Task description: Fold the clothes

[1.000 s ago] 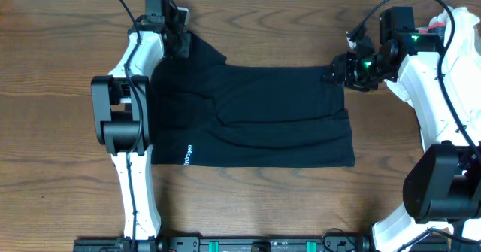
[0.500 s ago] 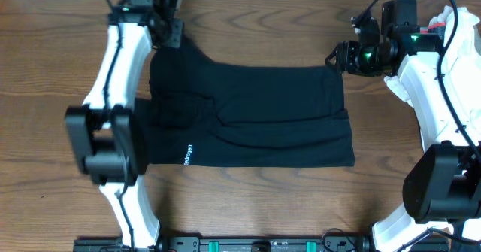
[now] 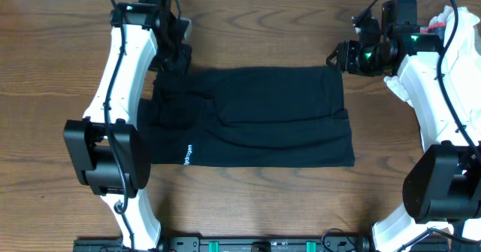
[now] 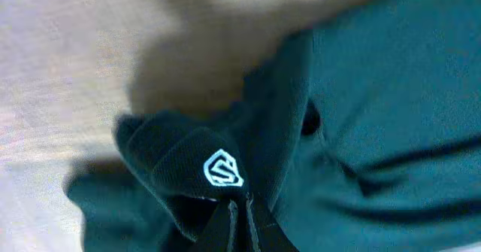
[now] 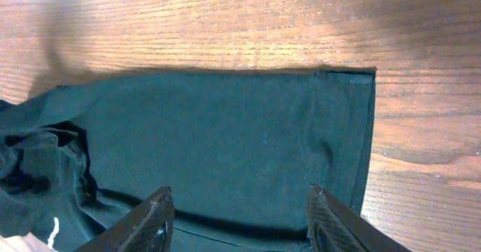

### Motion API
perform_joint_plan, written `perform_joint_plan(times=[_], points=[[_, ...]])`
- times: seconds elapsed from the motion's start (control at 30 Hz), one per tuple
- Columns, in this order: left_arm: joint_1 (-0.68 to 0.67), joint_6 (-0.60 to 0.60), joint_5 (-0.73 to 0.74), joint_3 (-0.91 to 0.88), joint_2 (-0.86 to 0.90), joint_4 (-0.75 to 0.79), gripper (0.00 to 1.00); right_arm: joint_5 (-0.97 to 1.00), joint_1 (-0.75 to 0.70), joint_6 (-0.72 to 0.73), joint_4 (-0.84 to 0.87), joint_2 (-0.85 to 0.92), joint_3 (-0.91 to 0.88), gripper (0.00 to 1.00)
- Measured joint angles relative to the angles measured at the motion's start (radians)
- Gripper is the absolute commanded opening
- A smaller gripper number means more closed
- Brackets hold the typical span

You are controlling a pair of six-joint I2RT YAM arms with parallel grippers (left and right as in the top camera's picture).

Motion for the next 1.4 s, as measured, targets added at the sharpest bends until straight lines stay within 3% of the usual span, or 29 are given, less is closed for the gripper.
perform_joint_plan(times=[0.37, 0.53, 1.07, 1.23, 1.4], points=[[-0.011, -0.112, 0.0, 0.0, 0.0, -0.339, 0.06, 0.0, 0.0, -0.012, 0.0, 0.0, 0.0, 0.56], [-0.011, -0.148, 0.001, 0.0, 0.0, -0.416, 0.06, 0.0, 0.0, -0.013, 0.0, 0.0, 0.0, 0.56], [-0.011, -0.21, 0.005, -0.013, 0.0, -0.421, 0.15, 0.0, 0.0, -0.017, 0.0, 0.0, 0.0, 0.59], [-0.011, -0.214, 0.004, -0.015, 0.0, -0.419, 0.29, 0.0, -0.005, -0.017, 0.013, 0.0, 0.0, 0.62], [-0.014, -0.214, 0.005, -0.017, 0.0, -0.325, 0.35, 0.008, -0.006, -0.02, 0.068, 0.007, 0.001, 0.63]])
